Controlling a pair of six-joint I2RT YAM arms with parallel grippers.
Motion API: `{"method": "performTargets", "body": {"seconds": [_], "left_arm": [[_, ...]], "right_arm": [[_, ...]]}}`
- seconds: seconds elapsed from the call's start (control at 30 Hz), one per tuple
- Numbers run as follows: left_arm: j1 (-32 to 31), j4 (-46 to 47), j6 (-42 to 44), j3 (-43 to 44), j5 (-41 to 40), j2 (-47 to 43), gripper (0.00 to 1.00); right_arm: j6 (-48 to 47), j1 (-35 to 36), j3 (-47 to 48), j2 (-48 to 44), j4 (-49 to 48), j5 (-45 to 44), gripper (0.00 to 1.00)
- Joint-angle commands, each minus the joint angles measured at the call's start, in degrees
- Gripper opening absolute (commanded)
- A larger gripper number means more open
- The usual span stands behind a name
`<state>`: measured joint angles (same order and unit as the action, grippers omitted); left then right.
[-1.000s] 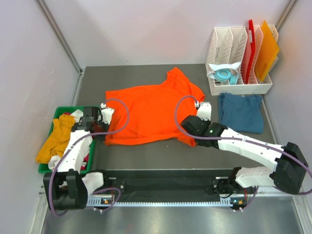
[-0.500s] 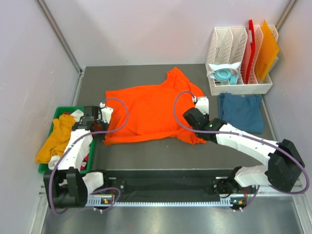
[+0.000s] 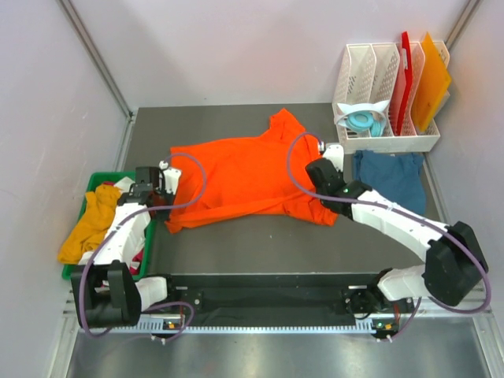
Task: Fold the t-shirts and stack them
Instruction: Fold the flattened tshirt in 1/3 of the way
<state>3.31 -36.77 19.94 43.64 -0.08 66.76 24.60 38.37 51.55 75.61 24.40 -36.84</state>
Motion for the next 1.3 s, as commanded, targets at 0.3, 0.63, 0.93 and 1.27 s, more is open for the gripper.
{"method": "performTargets", "body": {"seconds": [0.3,0.63,0.93,1.27], "left_arm": [[0.29,9.43,-2.37,3.56,-3.44,8.82,0.00],[0.21,14.89,-4.47,6.81,-5.90,17.26,0.00],[0.29,18.93,-6.85,12.96,-9.24,21.39,0.00],[0.29,20.86,-8.61,18.15,-9.59,27.36,0.00]], "right_arm": [[-10.27,-6.46,18.40,17.36,-9.20,6.16,0.00],[-10.27,-9.36,26.23,28.01,-8.67,9.33,0.00],[-9.57,-12.26,24.21,28.71,-9.20,9.86,0.00],[-9.66,-13.41,25.18,32.05,-9.64,10.65,0.00]]}}
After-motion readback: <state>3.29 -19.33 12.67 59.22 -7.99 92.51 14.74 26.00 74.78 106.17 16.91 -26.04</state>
